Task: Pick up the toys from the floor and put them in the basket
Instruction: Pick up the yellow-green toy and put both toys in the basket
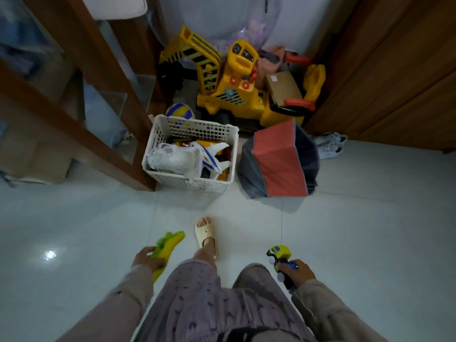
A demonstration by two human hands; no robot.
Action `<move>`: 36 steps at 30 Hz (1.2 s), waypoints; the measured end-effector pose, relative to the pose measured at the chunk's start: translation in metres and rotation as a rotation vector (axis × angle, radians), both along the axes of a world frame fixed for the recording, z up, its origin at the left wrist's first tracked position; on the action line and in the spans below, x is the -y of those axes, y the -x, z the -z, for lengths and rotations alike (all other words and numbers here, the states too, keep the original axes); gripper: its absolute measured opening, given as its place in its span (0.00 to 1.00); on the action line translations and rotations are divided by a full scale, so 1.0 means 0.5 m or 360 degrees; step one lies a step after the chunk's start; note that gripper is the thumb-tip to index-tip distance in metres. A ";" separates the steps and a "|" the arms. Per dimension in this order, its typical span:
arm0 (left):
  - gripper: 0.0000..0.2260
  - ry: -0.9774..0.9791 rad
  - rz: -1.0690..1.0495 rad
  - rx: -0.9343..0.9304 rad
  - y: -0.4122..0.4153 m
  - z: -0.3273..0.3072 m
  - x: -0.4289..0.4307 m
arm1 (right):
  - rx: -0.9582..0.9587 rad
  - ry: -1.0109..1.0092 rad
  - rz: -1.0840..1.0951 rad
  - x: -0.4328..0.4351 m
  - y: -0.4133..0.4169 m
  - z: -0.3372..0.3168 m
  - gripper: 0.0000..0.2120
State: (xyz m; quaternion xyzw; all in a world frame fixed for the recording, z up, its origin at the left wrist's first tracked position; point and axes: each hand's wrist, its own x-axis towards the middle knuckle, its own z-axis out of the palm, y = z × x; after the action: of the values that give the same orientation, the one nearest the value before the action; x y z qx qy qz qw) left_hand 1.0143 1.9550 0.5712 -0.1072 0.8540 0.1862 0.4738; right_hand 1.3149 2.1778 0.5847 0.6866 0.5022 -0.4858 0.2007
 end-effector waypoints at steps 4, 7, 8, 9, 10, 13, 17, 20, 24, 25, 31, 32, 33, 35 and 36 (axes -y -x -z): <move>0.25 -0.0106 0.0163 -0.0027 0.114 -0.013 -0.125 | 0.0102 -0.0027 0.0148 -0.030 0.052 0.017 0.12; 0.26 -0.0126 0.0248 -0.0030 0.183 -0.018 -0.197 | 0.0140 -0.0013 0.0191 -0.061 0.093 0.017 0.11; 0.26 -0.0139 0.0243 -0.0026 0.200 -0.018 -0.215 | 0.0151 -0.0001 0.0163 -0.073 0.107 0.014 0.11; 0.26 -0.0155 0.0232 -0.0019 0.215 -0.017 -0.231 | 0.0149 0.0014 0.0140 -0.084 0.123 0.012 0.11; 0.26 -0.0171 0.0221 -0.0009 0.227 -0.015 -0.245 | 0.0139 0.0042 0.0109 -0.094 0.137 0.011 0.11; 0.26 -0.0194 0.0193 0.0033 0.248 0.002 -0.275 | 0.0075 0.0174 0.0043 -0.134 0.186 0.019 0.10; 0.26 -0.0156 0.0124 0.0153 0.253 0.045 -0.286 | 0.0048 0.0293 -0.0015 -0.180 0.276 0.068 0.08; 0.29 -0.0143 -0.0024 0.0238 0.250 0.100 -0.286 | 0.0020 0.0359 0.0072 -0.213 0.366 0.133 0.07; 0.30 -0.0126 -0.0125 0.0309 0.255 0.186 -0.288 | 0.0142 0.0279 -0.0266 -0.269 0.504 0.237 0.19; 0.31 -0.0136 -0.0160 0.0319 0.258 0.206 -0.290 | 0.0199 0.0237 -0.0366 -0.280 0.539 0.267 0.22; 0.26 -0.0204 -0.0391 0.0315 0.287 0.355 -0.290 | 0.0150 0.0123 -0.0592 -0.298 0.732 0.477 0.24; 0.25 -0.0203 -0.0443 0.0312 0.292 0.384 -0.288 | 0.0099 0.0066 -0.0591 -0.296 0.763 0.510 0.23; 0.25 -0.0209 -0.0494 0.0306 0.298 0.414 -0.287 | 0.0051 0.0009 -0.0605 -0.293 0.794 0.543 0.21; 0.24 -0.0227 -0.0574 0.0293 0.312 0.467 -0.290 | -0.0003 -0.0038 -0.0720 -0.291 0.851 0.612 0.20; 0.23 -0.0234 -0.0611 0.0271 0.320 0.489 -0.291 | 0.0009 -0.0079 -0.0770 -0.291 0.875 0.646 0.22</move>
State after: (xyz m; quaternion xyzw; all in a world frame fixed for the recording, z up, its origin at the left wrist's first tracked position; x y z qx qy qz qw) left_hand 0.8544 2.1005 0.3266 -0.2483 0.7589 0.3250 0.5067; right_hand 0.8774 2.3231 0.2616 0.5525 0.6633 -0.4091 0.2957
